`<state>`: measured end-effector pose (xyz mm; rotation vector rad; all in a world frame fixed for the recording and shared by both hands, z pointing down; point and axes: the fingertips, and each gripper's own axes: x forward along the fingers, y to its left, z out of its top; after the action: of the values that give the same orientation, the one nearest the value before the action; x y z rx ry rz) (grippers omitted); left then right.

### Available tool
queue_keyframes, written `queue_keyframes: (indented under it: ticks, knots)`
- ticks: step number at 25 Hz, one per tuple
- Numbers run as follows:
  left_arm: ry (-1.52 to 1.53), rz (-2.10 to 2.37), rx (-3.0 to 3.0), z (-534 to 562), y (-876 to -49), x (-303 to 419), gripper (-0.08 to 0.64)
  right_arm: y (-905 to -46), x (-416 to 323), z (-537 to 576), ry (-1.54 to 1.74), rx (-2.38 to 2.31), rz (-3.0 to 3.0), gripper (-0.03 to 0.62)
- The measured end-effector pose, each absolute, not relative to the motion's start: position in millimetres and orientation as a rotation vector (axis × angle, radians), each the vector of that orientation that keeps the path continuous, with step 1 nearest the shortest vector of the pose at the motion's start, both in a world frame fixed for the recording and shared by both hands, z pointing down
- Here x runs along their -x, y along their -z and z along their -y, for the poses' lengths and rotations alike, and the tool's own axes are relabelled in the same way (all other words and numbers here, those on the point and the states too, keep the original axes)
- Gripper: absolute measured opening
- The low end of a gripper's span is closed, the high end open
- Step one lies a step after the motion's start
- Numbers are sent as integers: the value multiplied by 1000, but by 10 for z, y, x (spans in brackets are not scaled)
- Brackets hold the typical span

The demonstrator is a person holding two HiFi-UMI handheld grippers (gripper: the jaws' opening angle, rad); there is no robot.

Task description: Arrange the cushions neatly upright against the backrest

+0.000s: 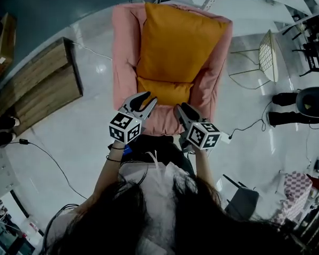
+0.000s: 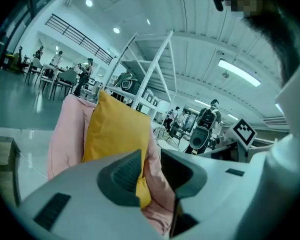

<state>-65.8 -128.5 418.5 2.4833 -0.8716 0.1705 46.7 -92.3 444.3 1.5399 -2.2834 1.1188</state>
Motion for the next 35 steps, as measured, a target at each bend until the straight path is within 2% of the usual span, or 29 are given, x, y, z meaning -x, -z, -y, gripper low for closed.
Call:
queue_keyframes:
  ticks: [8, 17, 24, 35]
  knots:
    - [-95, 848, -2426, 951, -4125, 368, 127, -4270, -588, 672, -1078, -1427, 2341, 117]
    - [-82, 947, -2456, 149, -3881, -159, 127, -4224, -1211, -273, -957, -1376, 2393, 110]
    - [-52, 1042, -2372, -690, -3941, -297, 127, -4222, -1448, -1009, -935, -1345, 2473, 107]
    - [-147, 1112, -2394, -1434, -3721, -336, 127, -4179, -1361, -1643, -943, -1271, 2562, 106]
